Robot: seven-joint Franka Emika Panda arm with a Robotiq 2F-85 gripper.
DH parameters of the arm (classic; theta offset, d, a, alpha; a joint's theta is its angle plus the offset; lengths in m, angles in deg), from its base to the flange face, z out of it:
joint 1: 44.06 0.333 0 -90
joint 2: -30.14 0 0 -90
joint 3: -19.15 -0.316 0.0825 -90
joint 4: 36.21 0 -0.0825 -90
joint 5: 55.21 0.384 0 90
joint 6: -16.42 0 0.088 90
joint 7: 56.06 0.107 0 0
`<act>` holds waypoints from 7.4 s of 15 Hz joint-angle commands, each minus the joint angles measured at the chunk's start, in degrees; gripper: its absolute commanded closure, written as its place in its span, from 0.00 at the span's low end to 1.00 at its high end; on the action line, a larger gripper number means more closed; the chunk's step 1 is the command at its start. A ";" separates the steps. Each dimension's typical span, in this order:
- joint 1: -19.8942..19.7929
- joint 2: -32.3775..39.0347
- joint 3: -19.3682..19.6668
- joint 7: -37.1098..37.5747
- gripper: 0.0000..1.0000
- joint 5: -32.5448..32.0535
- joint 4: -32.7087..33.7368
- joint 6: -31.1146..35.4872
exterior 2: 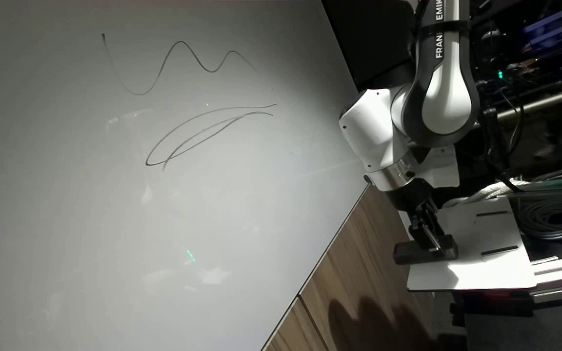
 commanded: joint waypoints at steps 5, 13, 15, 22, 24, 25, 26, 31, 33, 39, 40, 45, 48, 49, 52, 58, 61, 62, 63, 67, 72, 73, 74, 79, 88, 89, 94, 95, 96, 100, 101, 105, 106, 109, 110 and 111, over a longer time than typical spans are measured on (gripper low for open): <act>0.26 -0.46 -0.52 2.13 0.00 -2.00 0.09 -0.87; -0.23 0.58 0.06 1.86 0.00 -3.24 0.64 -0.19; -0.44 0.94 0.33 1.84 0.00 -3.91 0.74 0.03; -0.27 1.49 0.57 1.84 0.07 -4.61 1.28 -0.07; -0.22 1.66 0.61 1.82 0.31 -4.67 1.42 -0.05; -0.21 1.76 0.64 1.79 0.32 -4.68 1.46 -0.07; -0.20 1.84 0.67 1.78 0.41 -4.72 1.47 -0.07; -0.22 1.72 0.77 1.65 0.71 -4.67 1.24 -0.05; -0.13 1.10 0.61 1.51 0.71 -4.40 1.01 -0.24; 1.04 -4.91 -1.56 0.64 0.71 -2.21 0.59 -3.39; 1.17 -6.27 -2.21 0.34 0.71 -1.81 0.69 -4.27; 2.42 -14.42 -6.57 0.11 0.71 -1.11 3.79 -11.27; 2.50 -18.28 -9.54 0.67 0.71 -3.03 8.76 -15.30; 2.24 -18.89 -10.40 0.69 0.71 -3.87 11.30 -16.70; 1.19 -19.59 -12.32 0.47 0.71 -6.46 19.66 -20.20; 0.09 -15.55 -14.55 0.59 0.71 -12.31 38.14 -24.58; 0.42 -11.70 -15.94 1.32 0.71 -15.76 46.99 -26.38; 0.80 -10.57 -16.31 1.68 0.71 -16.82 49.33 -26.74; 1.30 -9.52 -16.50 1.58 0.71 -17.35 51.61 -27.17; 3.64 -7.92 -17.59 1.67 0.71 -19.99 57.85 -28.46; 3.87 -7.06 -16.09 0.64 0.71 -22.77 59.83 -28.65; 3.71 -7.01 -15.60 0.39 0.71 -23.43 60.19 -28.76; 3.51 -7.04 -15.05 0.21 0.71 -24.06 60.76 -28.90; 3.54 -6.12 -14.26 0.06 0.71 -26.50 67.58 -31.11; 6.00 4.92 -13.19 0.09 0.71 -31.96 80.33 -33.16; 6.51 6.34 -12.67 -0.17 0.71 -31.88 81.76 -33.27; 9.58 10.29 -11.57 -0.61 0.71 -31.35 87.65 -38.53; 10.11 11.00 -11.30 -0.60 0.71 -31.11 88.32 -39.16; 10.51 11.64 -11.05 -0.39 0.71 -30.75 88.28 -39.35; 10.11 14.44 -12.62 0.85 0.71 -29.88 86.75 -39.60; 10.31 15.11 -12.73 1.05 0.71 -29.76 86.56 -39.85; 10.13 16.72 -12.31 0.26 0.71 -29.78 86.67 -41.68; 9.81 16.28 -12.12 -0.12 0.71 -29.82 86.42 -42.15; 7.83 13.66 -11.08 -1.78 0.71 -29.53 84.96 -43.32; 6.85 12.36 -10.68 -2.45 0.71 -29.14 84.18 -43.82; 6.00 11.37 -10.35 -2.87 0.71 -28.86 83.70 -44.39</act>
